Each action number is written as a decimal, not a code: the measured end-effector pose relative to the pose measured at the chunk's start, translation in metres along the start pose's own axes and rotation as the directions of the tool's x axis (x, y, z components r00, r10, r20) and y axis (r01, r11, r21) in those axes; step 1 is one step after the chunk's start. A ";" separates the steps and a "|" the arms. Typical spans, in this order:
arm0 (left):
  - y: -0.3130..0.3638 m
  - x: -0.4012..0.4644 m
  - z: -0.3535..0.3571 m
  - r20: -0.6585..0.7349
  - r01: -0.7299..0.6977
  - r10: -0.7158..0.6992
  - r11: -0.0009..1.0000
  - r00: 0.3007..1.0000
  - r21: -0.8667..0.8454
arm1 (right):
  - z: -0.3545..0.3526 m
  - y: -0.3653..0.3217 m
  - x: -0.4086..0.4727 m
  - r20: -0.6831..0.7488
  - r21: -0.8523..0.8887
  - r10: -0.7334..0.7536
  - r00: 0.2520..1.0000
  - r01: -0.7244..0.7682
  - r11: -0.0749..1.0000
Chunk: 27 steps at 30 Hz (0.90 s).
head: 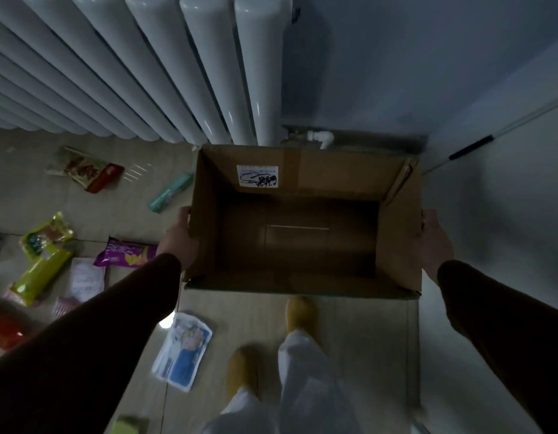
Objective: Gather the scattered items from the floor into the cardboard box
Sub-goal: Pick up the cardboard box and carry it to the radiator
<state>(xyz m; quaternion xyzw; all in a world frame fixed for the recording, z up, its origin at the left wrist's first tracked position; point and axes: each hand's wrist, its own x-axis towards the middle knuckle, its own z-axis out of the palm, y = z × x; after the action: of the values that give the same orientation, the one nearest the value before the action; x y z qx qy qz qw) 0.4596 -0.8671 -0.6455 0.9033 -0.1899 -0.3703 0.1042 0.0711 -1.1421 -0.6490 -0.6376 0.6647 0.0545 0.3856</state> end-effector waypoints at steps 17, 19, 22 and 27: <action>-0.002 0.166 0.068 0.030 0.046 -0.043 0.993 0.999 -0.110 | 0.087 -0.015 0.170 0.056 0.030 0.020 0.998 -0.022 0.999; 0.000 0.160 0.065 0.082 0.042 -0.031 0.990 0.996 -0.136 | 0.089 -0.023 0.162 0.053 0.028 0.038 0.998 -0.039 0.999; 0.004 0.136 0.056 0.052 0.016 -0.010 0.991 0.999 -0.129 | 0.089 -0.046 0.135 -0.015 -0.108 -0.013 1.000 0.012 0.994; -0.007 0.087 0.036 -0.050 -0.126 0.126 0.992 0.991 -0.001 | 0.097 -0.105 0.071 0.062 -0.326 -0.301 0.951 0.305 0.895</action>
<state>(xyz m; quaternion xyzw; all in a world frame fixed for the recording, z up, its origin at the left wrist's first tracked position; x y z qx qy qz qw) 0.4928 -0.8989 -0.7276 0.8983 -0.2431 -0.3406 0.1339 0.2158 -1.1640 -0.7140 -0.7888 0.5366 0.1081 0.2797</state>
